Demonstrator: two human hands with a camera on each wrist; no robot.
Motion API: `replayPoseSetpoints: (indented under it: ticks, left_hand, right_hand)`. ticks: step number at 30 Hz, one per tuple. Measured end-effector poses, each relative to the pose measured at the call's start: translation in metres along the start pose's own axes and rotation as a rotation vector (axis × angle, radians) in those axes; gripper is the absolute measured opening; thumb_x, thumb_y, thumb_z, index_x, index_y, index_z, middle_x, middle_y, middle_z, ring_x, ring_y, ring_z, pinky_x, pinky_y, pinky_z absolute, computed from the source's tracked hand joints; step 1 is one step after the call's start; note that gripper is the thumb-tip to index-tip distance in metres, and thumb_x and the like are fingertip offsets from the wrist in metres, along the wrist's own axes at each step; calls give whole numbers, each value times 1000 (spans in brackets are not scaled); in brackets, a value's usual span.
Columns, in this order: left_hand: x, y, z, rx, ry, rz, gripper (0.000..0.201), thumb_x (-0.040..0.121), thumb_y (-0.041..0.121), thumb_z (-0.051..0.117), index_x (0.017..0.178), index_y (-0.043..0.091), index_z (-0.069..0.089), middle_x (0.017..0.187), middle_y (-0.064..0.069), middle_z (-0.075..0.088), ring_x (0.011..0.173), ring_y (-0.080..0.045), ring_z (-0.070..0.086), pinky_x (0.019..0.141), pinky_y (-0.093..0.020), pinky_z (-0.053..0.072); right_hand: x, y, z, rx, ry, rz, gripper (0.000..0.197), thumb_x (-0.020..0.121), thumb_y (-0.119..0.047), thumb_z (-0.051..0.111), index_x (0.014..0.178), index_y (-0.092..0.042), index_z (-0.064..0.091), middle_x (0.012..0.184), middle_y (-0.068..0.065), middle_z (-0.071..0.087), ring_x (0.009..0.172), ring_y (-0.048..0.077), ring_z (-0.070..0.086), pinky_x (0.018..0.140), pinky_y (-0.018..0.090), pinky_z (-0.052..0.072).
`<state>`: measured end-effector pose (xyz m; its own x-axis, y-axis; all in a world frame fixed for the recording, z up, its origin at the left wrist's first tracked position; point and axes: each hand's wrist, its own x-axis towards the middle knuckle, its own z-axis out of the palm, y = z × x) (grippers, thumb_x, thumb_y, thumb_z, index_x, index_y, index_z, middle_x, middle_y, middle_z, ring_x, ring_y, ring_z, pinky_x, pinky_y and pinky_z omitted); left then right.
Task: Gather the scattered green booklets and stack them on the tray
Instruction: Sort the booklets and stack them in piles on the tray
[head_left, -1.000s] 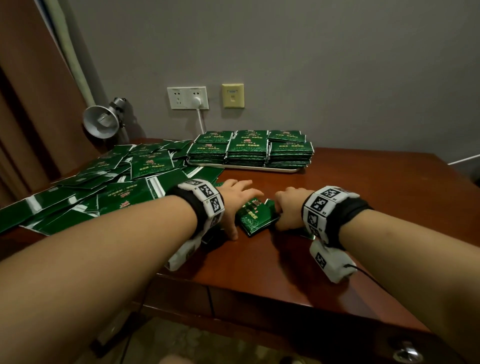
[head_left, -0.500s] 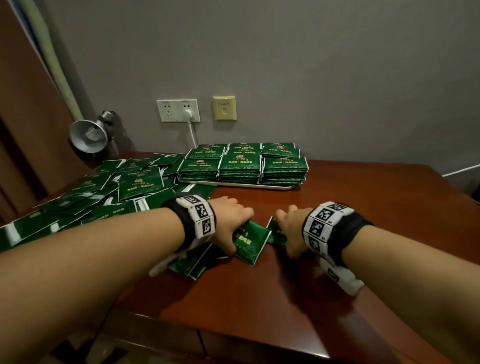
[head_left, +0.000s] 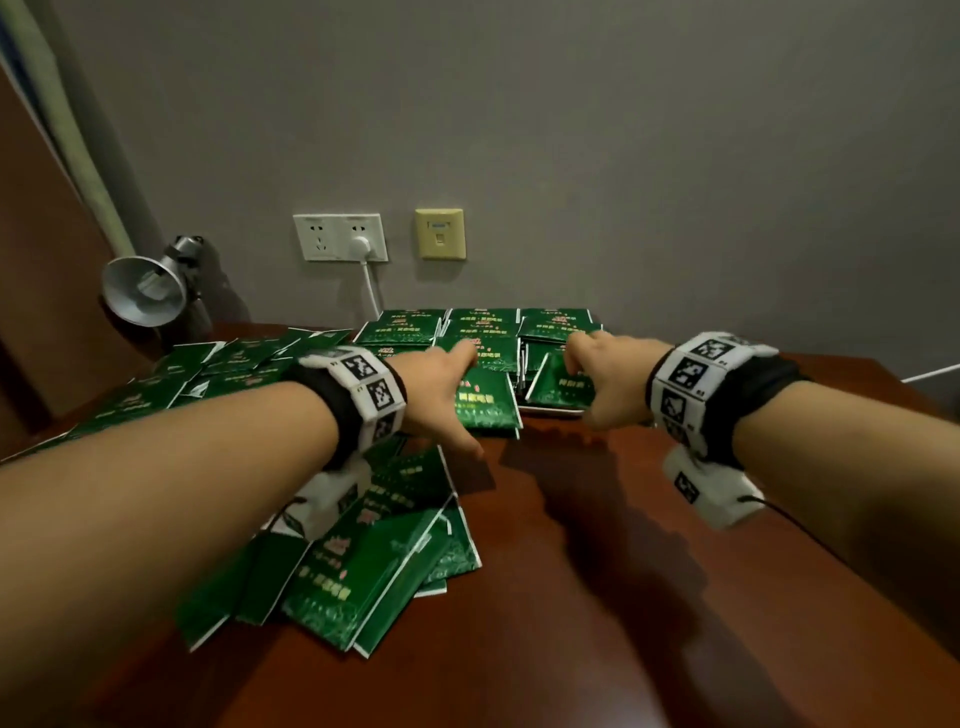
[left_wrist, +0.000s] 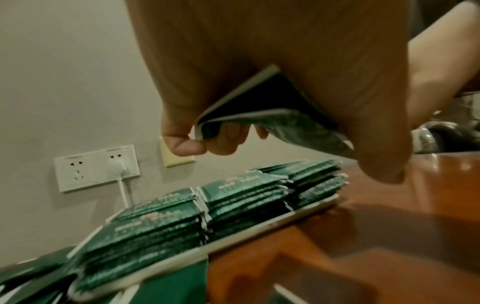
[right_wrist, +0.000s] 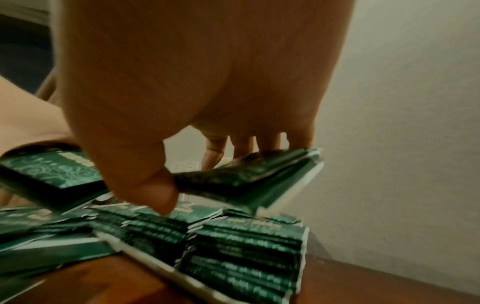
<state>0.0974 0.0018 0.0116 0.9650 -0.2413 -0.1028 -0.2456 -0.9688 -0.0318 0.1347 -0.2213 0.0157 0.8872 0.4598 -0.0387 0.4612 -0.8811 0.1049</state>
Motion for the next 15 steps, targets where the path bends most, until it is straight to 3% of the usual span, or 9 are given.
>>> replayPoseSetpoints:
  ticks: [4,8,11,15]
  left_hand:
    - [29,-22,-28,14,61,-47,90,64,47,82,128,14,29,100,-7,56,77,-21,58,63,-37,54]
    - [73,-45,-46,53,154,-63,77,66,50,76,120,16,33,102,-6,52,81,-25,57,70,-41,54]
    - [116,-59,-54,38,159,-67,77,68,46,78,125,13,38,109,-7,56,92,-27,58,79,-44,54]
    - [178,-73,-54,-24,139,-105,80,72,40,81,135,12,39,129,-10,55,112,-28,56,94,-42,49]
  right_hand:
    - [39,17,-20,44,30,33,54,72,-33,74,113,-23,40,107,1,50,70,17,50,54,27,35]
    - [89,35,-35,51,45,22,53,75,-29,76,115,-20,43,108,4,50,79,23,51,59,30,38]
    - [128,53,-43,48,59,42,53,73,-22,78,115,-19,46,105,5,52,83,25,52,65,32,42]
    - [172,72,-44,22,7,92,50,75,-16,76,117,-17,49,98,2,50,83,24,49,64,29,38]
